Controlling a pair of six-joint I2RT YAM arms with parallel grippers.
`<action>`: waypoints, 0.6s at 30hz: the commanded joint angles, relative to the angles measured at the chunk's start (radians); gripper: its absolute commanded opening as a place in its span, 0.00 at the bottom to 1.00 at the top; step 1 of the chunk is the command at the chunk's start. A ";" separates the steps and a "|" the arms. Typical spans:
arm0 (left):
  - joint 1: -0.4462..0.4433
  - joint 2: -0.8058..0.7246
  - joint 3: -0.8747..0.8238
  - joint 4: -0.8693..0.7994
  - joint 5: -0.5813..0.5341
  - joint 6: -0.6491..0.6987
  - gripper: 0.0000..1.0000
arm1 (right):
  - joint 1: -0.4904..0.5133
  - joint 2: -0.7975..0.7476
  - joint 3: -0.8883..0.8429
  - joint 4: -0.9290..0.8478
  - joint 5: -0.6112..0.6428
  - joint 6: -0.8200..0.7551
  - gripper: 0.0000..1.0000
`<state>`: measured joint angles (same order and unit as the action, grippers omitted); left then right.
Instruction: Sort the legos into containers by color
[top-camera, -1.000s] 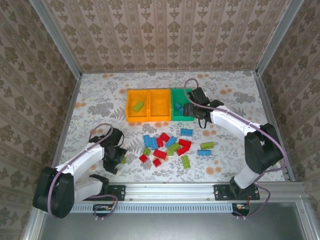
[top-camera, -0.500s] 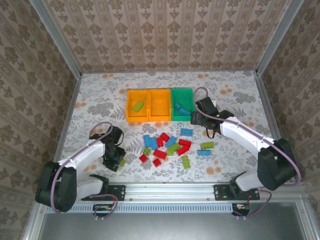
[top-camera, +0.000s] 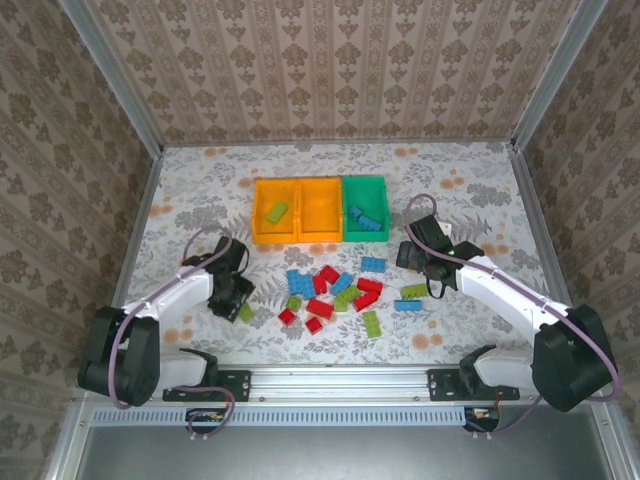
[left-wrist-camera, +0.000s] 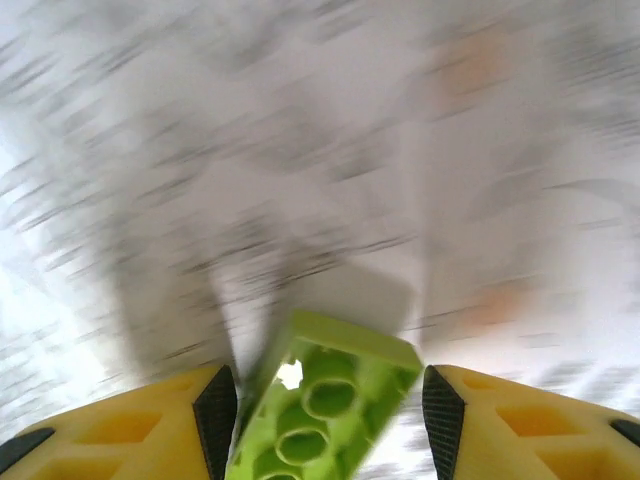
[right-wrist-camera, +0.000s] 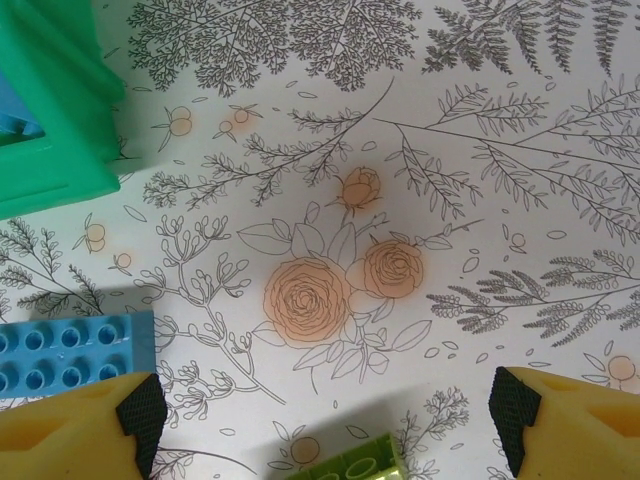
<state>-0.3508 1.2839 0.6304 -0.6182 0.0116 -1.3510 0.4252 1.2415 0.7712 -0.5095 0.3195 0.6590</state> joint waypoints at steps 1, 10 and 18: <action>0.009 0.027 0.072 0.161 -0.057 0.100 0.55 | -0.008 -0.040 -0.010 -0.051 0.026 0.030 0.88; 0.012 -0.004 0.023 0.137 -0.034 0.113 0.60 | -0.013 -0.071 -0.030 -0.066 0.025 0.043 0.89; 0.030 0.018 0.064 0.107 0.035 0.315 0.79 | -0.015 -0.041 -0.034 -0.034 0.001 0.044 0.89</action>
<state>-0.3309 1.2789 0.6453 -0.4862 0.0135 -1.1595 0.4149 1.1896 0.7429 -0.5381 0.3187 0.6861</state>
